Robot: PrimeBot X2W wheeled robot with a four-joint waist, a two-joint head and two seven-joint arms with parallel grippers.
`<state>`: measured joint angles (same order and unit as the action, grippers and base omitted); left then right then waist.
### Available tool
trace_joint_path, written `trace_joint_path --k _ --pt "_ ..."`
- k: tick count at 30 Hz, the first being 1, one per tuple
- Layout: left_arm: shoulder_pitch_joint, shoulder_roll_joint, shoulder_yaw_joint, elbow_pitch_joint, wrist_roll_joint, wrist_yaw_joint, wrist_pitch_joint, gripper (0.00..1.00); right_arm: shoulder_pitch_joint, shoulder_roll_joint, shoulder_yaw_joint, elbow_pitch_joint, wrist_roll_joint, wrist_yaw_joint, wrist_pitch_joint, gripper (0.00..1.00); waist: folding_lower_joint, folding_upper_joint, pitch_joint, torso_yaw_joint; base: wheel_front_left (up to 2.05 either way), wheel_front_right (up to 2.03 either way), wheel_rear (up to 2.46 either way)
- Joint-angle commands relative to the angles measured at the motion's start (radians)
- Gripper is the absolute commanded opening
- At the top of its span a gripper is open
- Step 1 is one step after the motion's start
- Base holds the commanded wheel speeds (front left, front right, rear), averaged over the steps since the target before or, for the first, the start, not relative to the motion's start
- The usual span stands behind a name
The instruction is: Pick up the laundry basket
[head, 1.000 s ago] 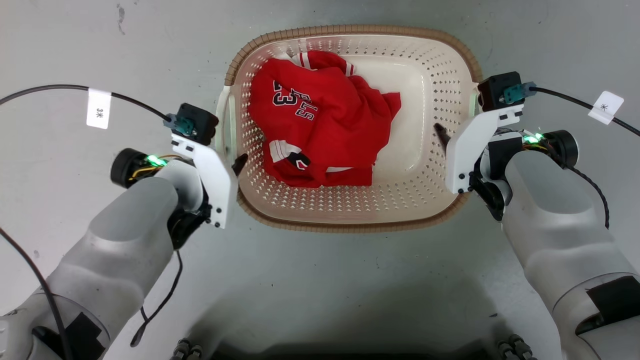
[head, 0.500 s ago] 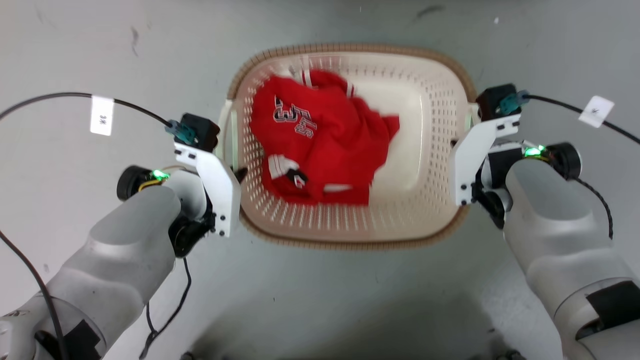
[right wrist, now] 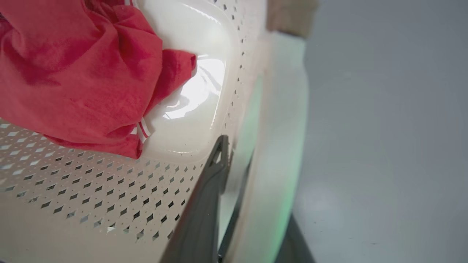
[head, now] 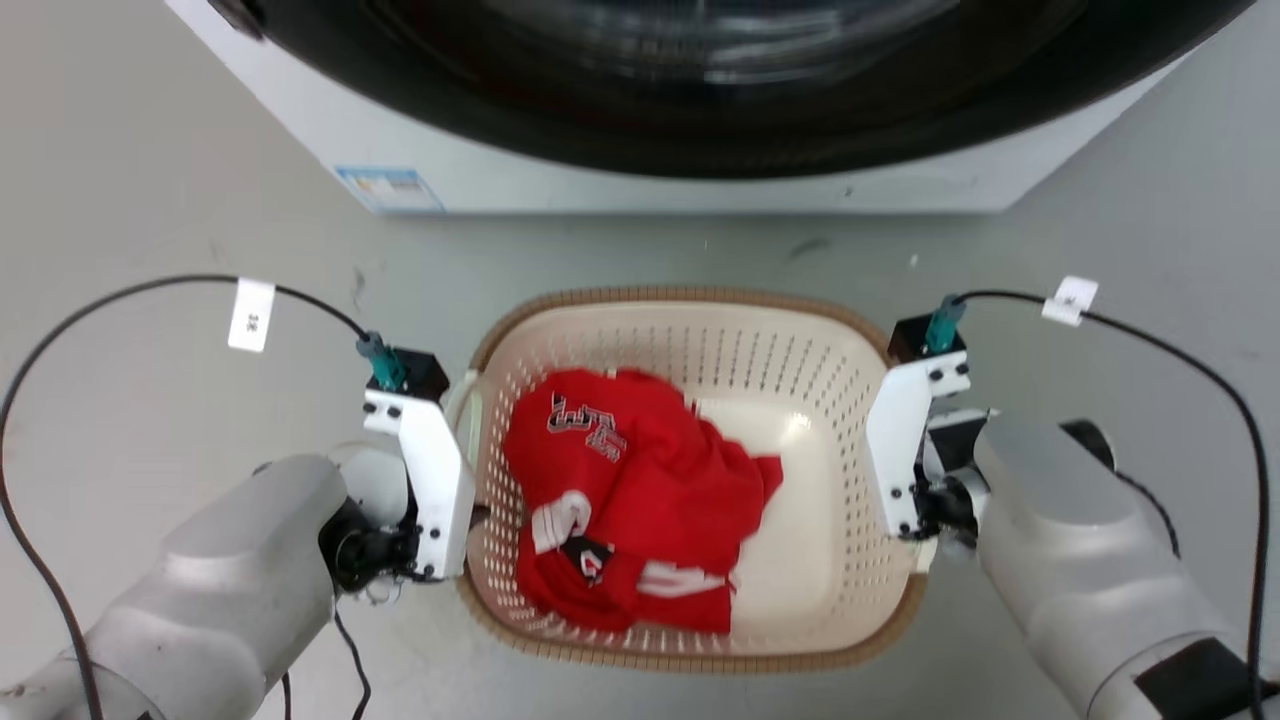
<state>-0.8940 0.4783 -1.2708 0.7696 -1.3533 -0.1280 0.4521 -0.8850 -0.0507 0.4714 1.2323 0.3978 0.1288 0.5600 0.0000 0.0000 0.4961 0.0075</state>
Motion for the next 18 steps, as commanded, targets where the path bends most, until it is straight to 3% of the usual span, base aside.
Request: trace_joint_path --k 1,7,18 --pt "0.025 0.005 -0.003 -0.010 -0.012 -0.004 0.029 0.00 0.040 0.001 0.016 -0.008 0.026 0.003 0.027 0.00 0.0000 0.0000 -0.146 -0.011 0.00 0.00 0.00" --pt "0.078 0.009 -0.007 -0.041 -0.040 -0.004 0.119 0.00 0.089 0.005 0.094 -0.062 0.124 0.005 0.139 0.00 0.0000 0.0000 -0.316 -0.029 0.00 0.00 0.00" --pt "0.135 -0.004 -0.007 -0.034 -0.075 -0.007 0.239 0.00 0.129 0.009 0.177 -0.088 0.226 0.008 0.248 0.00 0.0000 0.0000 -0.489 -0.047 0.00 0.00 0.00"
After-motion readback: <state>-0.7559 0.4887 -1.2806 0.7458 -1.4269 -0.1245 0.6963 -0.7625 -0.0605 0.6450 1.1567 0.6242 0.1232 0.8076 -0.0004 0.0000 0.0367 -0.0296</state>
